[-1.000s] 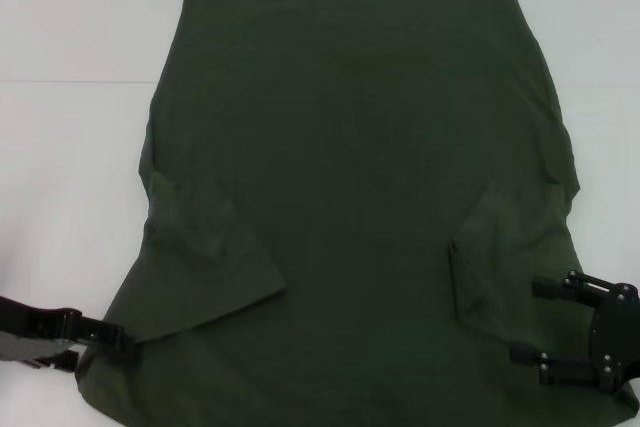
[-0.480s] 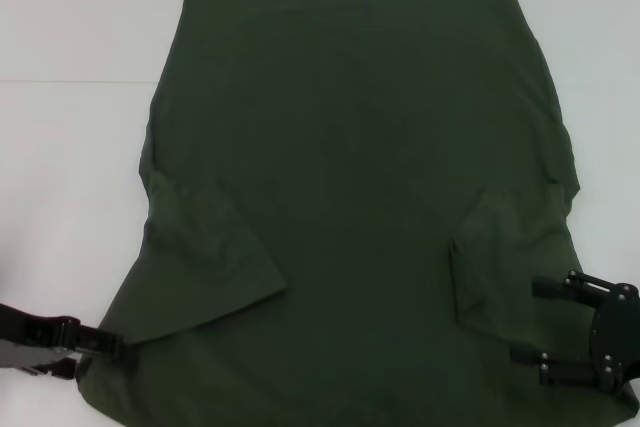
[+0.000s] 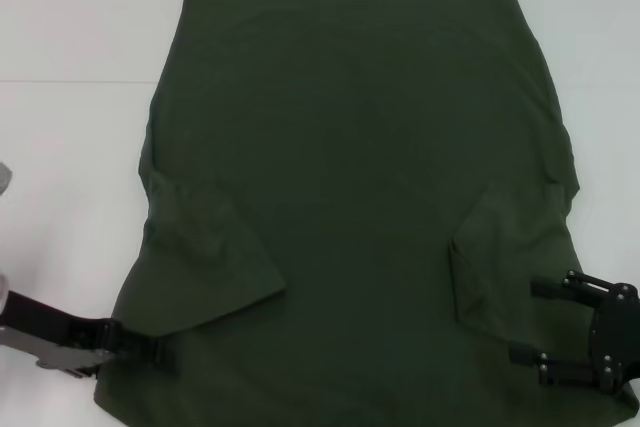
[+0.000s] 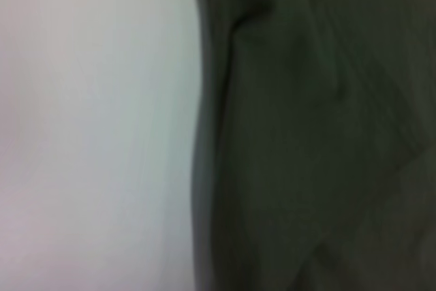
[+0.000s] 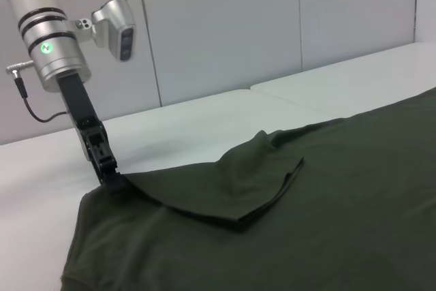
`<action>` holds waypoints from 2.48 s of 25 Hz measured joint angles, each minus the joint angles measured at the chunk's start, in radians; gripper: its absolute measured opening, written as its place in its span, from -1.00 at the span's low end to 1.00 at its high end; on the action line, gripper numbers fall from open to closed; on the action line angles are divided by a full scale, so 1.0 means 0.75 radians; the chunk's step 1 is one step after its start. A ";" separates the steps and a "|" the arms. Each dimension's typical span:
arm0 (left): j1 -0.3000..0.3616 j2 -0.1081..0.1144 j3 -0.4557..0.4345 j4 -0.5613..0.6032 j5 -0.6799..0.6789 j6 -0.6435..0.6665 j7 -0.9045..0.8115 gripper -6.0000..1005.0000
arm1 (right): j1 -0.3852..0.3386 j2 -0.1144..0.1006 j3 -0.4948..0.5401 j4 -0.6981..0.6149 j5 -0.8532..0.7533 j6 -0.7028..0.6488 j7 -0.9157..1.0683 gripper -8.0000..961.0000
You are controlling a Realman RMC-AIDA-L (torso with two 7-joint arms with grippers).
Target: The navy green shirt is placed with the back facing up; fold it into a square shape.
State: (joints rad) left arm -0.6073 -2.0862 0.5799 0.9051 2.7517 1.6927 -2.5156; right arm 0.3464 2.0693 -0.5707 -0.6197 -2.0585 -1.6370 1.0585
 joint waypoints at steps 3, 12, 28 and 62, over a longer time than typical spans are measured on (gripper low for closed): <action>-0.008 -0.001 0.000 -0.010 0.000 -0.002 0.001 0.81 | 0.000 0.000 0.000 0.000 0.001 -0.001 0.000 0.90; 0.002 -0.001 0.042 0.024 0.017 -0.047 0.009 0.80 | 0.004 -0.001 0.002 -0.001 0.004 -0.006 0.002 0.90; -0.009 -0.005 0.102 0.030 0.022 -0.061 0.026 -0.65 | 0.008 -0.005 0.004 -0.002 0.004 -0.014 0.032 0.90; -0.015 0.033 0.002 0.023 0.002 -0.031 0.156 -0.92 | 0.259 -0.241 0.094 -0.469 -0.682 -0.432 2.011 0.90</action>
State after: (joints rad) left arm -0.6181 -2.0618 0.5815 0.9227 2.7535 1.6691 -2.3989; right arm 0.5407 1.8887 -0.5000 -0.9718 -2.5702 -1.9610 2.5666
